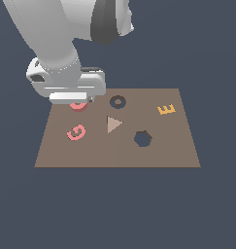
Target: Insert a designated object into the corresponding slot on a board.
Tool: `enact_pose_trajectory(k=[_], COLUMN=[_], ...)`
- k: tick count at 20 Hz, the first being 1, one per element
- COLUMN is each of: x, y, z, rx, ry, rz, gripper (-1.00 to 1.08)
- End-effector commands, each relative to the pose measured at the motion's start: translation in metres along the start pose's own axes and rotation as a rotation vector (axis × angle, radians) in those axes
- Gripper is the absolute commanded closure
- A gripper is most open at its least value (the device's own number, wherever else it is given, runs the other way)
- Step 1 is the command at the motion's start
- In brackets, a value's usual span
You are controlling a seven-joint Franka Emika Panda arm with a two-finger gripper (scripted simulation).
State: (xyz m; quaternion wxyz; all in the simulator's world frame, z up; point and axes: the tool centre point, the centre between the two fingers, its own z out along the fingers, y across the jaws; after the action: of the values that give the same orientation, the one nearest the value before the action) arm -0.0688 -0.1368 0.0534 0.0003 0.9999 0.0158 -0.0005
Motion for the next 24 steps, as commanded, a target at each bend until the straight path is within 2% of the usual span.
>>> enact_pose_trajectory(k=[1, 16, 17, 24], x=[-0.001, 0.000, 0.000, 0.000], y=[0.004, 0.004, 0.004, 0.004], z=[0.004, 0.024, 0.024, 0.024], rx=[0.000, 0.001, 0.001, 0.001], ry=[0.001, 0.001, 0.001, 0.001], rz=[-0.002, -0.002, -0.002, -0.002], gripper=[-0.92, -0.92, 1.08, 1.08])
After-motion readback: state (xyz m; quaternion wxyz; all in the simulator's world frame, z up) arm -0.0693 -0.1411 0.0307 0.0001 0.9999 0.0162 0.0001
